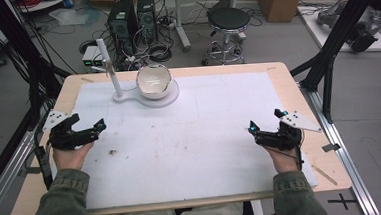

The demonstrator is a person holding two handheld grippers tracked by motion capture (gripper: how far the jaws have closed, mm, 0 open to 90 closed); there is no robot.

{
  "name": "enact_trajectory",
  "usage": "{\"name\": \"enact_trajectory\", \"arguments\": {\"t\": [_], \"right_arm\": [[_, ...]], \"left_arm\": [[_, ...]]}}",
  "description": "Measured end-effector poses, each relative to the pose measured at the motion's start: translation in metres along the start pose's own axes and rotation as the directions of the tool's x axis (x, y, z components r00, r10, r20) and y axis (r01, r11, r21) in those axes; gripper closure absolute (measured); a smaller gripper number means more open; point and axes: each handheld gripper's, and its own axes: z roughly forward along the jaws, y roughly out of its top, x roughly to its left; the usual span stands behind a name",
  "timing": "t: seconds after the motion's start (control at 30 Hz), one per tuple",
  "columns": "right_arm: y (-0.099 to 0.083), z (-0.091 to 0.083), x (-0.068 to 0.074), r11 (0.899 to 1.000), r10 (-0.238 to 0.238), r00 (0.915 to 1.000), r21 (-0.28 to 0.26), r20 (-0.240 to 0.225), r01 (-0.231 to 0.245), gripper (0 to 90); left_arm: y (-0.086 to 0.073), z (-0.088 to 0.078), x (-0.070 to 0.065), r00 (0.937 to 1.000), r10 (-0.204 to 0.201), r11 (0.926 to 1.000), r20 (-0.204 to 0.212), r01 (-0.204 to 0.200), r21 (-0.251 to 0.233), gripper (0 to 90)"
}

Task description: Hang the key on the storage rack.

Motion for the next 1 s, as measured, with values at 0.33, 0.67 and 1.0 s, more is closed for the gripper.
{"name": "enact_trajectory", "arguments": {"t": [0.33,0.67,1.0], "right_arm": [[0.0,-0.001,0.0,1.0,0.002,1.0,-0.002,0.0,-0.002,0.6],[0.0,-0.001,0.002,1.0,0.005,0.9999,-0.004,0.012,-0.005,0.6],[-0.001,-0.002,0.001,1.0,0.029,0.9993,-0.002,0.024,-0.029,0.6]], "left_arm": [[-0.019,-0.022,0.006,0.9978,-0.038,0.995,-0.054,0.033,-0.094,1.7],[-0.032,-0.035,0.007,0.9928,-0.054,0.9907,-0.107,0.04,-0.13,1.7],[-0.032,-0.035,0.012,0.988,-0.067,0.9892,-0.139,0.048,-0.138,1.7]]}}
